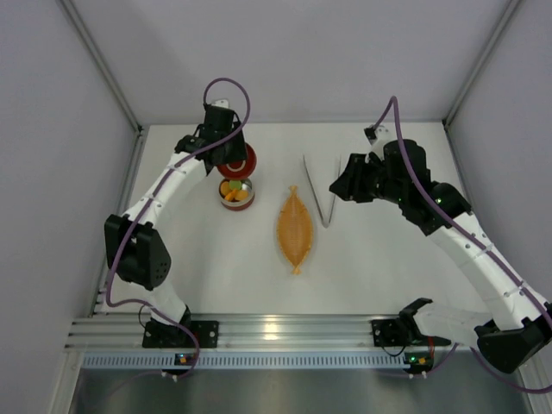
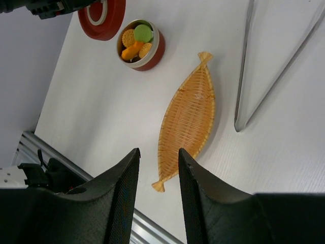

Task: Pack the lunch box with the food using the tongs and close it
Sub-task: Close the box lid on the packing box.

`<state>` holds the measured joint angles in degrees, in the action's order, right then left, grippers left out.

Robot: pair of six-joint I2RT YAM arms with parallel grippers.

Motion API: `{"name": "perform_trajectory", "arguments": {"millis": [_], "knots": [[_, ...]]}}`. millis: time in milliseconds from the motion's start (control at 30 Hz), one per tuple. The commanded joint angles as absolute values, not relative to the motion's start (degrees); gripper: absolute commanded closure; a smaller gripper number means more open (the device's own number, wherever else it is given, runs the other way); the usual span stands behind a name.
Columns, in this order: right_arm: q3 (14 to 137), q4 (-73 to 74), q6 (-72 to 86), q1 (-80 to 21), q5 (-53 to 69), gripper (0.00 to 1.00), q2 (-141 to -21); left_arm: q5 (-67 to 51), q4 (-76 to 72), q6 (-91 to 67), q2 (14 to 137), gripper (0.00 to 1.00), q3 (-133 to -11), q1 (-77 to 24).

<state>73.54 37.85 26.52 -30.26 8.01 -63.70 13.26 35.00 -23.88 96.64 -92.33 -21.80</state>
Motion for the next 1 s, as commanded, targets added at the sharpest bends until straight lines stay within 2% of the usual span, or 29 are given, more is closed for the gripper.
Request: {"name": "perform_trajectory", "arguments": {"millis": [0,300,967], "knots": [[73.39,39.90,24.79,-29.97,7.47,0.64,-62.23,10.29,35.77,-24.17,98.52,1.00,-95.79,-19.95],[71.37,39.38,24.43,-29.97,8.44,0.64,-62.84,6.15,39.28,-23.73,105.37,1.00,-98.44,-17.58],[69.26,38.41,24.52,-29.97,9.58,0.65,-63.11,5.80,40.78,-23.38,111.00,1.00,-94.48,-15.56]]}}
